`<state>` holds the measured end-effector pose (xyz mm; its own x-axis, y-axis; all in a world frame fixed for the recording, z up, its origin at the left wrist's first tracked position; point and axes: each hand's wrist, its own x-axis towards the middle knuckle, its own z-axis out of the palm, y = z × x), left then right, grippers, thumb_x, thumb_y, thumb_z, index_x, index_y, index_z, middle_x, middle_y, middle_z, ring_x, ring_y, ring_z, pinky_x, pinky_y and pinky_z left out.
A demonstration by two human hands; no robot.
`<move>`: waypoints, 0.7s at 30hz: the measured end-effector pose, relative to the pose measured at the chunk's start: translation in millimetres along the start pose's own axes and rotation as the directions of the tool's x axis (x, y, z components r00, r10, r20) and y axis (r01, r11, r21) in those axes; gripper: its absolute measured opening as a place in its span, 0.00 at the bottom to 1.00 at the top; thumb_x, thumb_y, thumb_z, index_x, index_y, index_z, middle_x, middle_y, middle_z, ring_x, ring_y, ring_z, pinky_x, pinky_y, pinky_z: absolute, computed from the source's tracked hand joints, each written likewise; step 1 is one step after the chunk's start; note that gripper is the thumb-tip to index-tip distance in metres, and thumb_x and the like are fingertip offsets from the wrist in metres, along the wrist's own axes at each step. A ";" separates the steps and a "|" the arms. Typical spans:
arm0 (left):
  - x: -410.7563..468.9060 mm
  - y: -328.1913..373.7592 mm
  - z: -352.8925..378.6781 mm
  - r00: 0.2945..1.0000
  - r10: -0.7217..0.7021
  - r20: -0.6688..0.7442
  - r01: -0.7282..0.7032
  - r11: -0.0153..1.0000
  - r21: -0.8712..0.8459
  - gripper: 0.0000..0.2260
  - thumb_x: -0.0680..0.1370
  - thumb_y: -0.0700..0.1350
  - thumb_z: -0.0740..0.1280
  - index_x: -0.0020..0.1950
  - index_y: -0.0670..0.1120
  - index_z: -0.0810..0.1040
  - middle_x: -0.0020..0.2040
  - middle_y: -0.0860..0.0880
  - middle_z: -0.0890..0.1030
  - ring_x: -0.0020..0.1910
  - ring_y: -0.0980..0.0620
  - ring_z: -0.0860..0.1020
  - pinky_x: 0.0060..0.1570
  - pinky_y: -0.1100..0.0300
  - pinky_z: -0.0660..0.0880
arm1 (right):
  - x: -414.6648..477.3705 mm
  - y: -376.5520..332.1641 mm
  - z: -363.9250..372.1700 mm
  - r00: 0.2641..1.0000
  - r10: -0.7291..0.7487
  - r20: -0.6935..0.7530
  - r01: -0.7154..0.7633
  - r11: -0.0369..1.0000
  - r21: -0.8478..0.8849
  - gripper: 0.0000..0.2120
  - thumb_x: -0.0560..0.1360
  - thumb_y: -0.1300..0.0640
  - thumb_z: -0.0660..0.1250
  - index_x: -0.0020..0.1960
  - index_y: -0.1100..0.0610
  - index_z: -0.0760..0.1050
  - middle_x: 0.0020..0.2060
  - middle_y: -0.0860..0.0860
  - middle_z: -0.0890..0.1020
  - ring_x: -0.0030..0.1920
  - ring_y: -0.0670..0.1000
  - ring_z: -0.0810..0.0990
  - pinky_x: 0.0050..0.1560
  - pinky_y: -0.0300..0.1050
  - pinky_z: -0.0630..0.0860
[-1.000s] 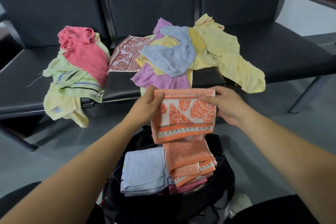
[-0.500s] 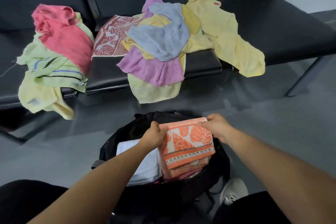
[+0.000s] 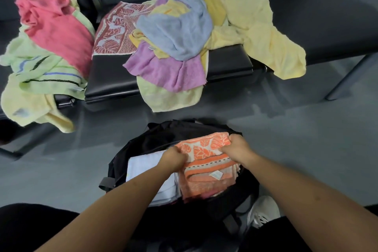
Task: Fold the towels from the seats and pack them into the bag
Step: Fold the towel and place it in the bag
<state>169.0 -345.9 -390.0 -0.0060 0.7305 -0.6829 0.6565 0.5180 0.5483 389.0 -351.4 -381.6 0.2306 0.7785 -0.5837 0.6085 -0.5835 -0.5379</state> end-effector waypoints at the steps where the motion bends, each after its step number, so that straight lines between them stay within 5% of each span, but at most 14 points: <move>1: -2.8 2.9 -2.7 1.000 -0.015 -0.020 0.014 0.998 -0.055 0.07 0.75 0.42 0.65 0.49 0.40 0.77 0.54 0.39 0.82 0.55 0.38 0.81 0.54 0.45 0.81 | -0.8 0.2 -1.0 1.000 -0.005 0.002 0.005 1.000 0.023 0.06 0.75 0.61 0.73 0.43 0.56 0.75 0.42 0.53 0.82 0.40 0.51 0.81 0.39 0.43 0.76; 3: -7.9 4.4 -7.6 0.999 -0.047 -0.005 0.047 0.999 0.008 0.11 0.74 0.44 0.66 0.53 0.38 0.78 0.54 0.41 0.83 0.56 0.40 0.81 0.48 0.50 0.81 | -3.9 2.0 -0.9 0.998 0.030 0.060 -0.029 0.999 -0.013 0.06 0.73 0.61 0.74 0.46 0.57 0.77 0.46 0.54 0.83 0.47 0.54 0.83 0.45 0.45 0.78; 7: -19.7 9.9 -17.6 1.000 0.006 0.028 -0.016 0.923 0.385 0.15 0.81 0.47 0.66 0.62 0.39 0.77 0.59 0.43 0.81 0.60 0.44 0.79 0.48 0.57 0.75 | -13.3 -5.9 0.4 0.989 0.139 0.047 -0.119 0.946 -0.300 0.27 0.73 0.59 0.71 0.69 0.63 0.67 0.60 0.58 0.78 0.58 0.59 0.80 0.47 0.45 0.75; 9: -22.5 22.5 -32.5 0.996 0.084 -0.033 -0.065 0.917 0.394 0.11 0.79 0.46 0.66 0.51 0.38 0.80 0.50 0.41 0.82 0.50 0.43 0.81 0.37 0.58 0.72 | -16.9 -31.5 -9.8 1.000 0.028 -0.004 -0.028 0.963 -0.268 0.19 0.75 0.57 0.69 0.62 0.61 0.71 0.55 0.58 0.78 0.54 0.59 0.79 0.45 0.44 0.73; 11: -26.9 42.5 -57.9 0.977 0.179 -0.113 -0.123 0.914 0.386 0.10 0.78 0.43 0.65 0.46 0.36 0.79 0.43 0.39 0.81 0.45 0.44 0.79 0.39 0.56 0.73 | -20.4 -68.0 -26.5 0.992 -0.121 -0.039 0.110 0.970 -0.216 0.07 0.75 0.57 0.68 0.45 0.60 0.72 0.41 0.55 0.77 0.44 0.58 0.77 0.36 0.41 0.69; 14: -35.8 74.6 -106.4 0.903 0.307 -0.300 -0.186 0.910 0.369 0.09 0.77 0.42 0.63 0.50 0.38 0.79 0.47 0.42 0.81 0.47 0.42 0.79 0.44 0.55 0.74 | -33.1 -127.5 -55.0 0.944 -0.298 -0.144 0.278 0.949 -0.148 0.16 0.74 0.60 0.67 0.32 0.57 0.65 0.29 0.52 0.68 0.32 0.54 0.70 0.30 0.44 0.60; 18: -43.8 106.4 -161.5 0.785 0.461 -0.414 -0.286 0.862 0.418 0.08 0.77 0.42 0.60 0.45 0.39 0.76 0.43 0.42 0.79 0.41 0.43 0.77 0.37 0.55 0.71 | -45.7 -188.1 -81.4 0.836 -0.481 -0.263 0.471 0.876 -0.102 0.09 0.77 0.61 0.64 0.38 0.58 0.70 0.42 0.54 0.76 0.43 0.53 0.75 0.40 0.44 0.66; 21: -36.5 113.5 -184.5 0.654 0.627 -0.423 -0.393 0.760 0.518 0.12 0.78 0.44 0.63 0.60 0.42 0.77 0.56 0.41 0.78 0.55 0.40 0.77 0.52 0.49 0.75 | -33.1 -215.6 -89.2 0.758 -0.572 -0.313 0.534 0.820 -0.205 0.10 0.78 0.59 0.65 0.55 0.64 0.74 0.54 0.59 0.77 0.51 0.58 0.77 0.47 0.46 0.72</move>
<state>104.6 -231.7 -213.8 0.0886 0.9909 0.1013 0.8921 -0.1242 0.4345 317.9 -230.7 -192.0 0.0647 0.9963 0.0559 0.7780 -0.0153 -0.6280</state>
